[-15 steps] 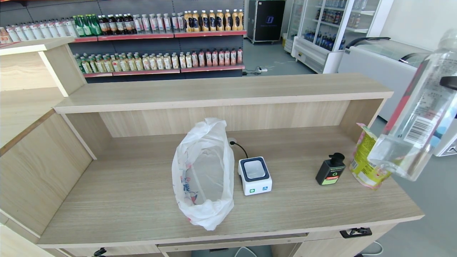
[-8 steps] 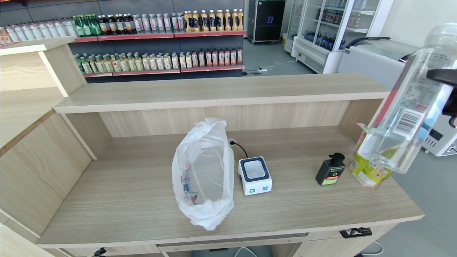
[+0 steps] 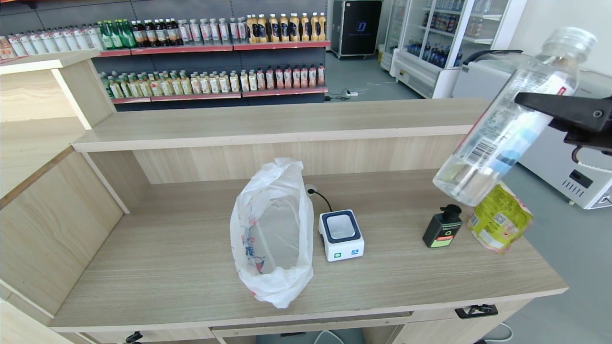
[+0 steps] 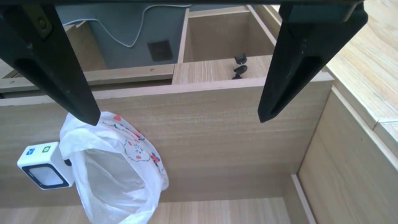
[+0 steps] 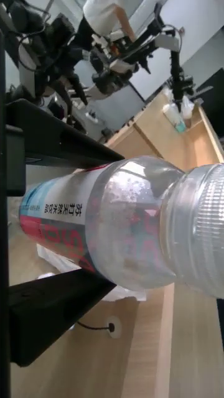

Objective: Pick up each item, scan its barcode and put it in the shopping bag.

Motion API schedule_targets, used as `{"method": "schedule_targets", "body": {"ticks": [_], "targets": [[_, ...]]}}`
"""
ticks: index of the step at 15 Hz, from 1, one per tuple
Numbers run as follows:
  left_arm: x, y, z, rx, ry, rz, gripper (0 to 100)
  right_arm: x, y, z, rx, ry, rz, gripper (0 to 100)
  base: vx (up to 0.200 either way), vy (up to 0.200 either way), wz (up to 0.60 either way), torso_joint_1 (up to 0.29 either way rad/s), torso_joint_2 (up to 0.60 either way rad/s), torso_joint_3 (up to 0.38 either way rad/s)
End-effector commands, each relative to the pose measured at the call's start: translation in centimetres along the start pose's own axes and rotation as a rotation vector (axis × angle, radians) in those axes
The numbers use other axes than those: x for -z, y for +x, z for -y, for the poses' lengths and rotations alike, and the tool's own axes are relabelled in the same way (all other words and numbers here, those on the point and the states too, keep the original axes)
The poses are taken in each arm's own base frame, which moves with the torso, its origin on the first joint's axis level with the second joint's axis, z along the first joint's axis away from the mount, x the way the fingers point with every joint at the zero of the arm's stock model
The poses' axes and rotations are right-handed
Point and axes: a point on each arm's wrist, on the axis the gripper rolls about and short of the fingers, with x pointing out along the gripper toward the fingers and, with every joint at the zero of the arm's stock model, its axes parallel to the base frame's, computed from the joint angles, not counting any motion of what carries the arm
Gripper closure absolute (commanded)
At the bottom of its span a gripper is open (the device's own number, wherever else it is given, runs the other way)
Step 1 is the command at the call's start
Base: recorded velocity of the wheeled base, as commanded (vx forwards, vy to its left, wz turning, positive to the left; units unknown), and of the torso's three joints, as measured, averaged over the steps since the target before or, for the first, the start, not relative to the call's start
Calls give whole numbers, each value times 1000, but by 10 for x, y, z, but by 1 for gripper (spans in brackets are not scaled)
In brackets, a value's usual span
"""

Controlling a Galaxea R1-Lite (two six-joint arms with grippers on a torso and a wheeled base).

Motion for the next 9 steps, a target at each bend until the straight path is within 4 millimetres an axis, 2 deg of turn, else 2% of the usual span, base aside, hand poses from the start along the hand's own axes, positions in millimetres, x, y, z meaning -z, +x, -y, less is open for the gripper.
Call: {"method": "schedule_targets", "body": {"ticks": [1,2,5,7,8,9], "targets": [[0,0,0,0,0,-1,0,15,13,10,161,-89,-20,100,0,0,0,0,0,0],[0,0,0,0,0,-1,0,21,27,15,352,-136,-19,100,0,0,0,0,0,0],[0,0,0,0,0,-1,0,27,42,20,453,-195,-27,100,0,0,0,0,0,0],[0,0,0,0,0,-1,0,38,38,25,656,-337,-89,100,0,0,0,0,0,0],[0,0,0,0,0,-1,0,40,36,27,793,-377,-103,100,0,0,0,0,0,0],[0,0,0,0,0,-1,0,40,36,28,856,-379,-102,100,0,0,0,0,0,0]]}}
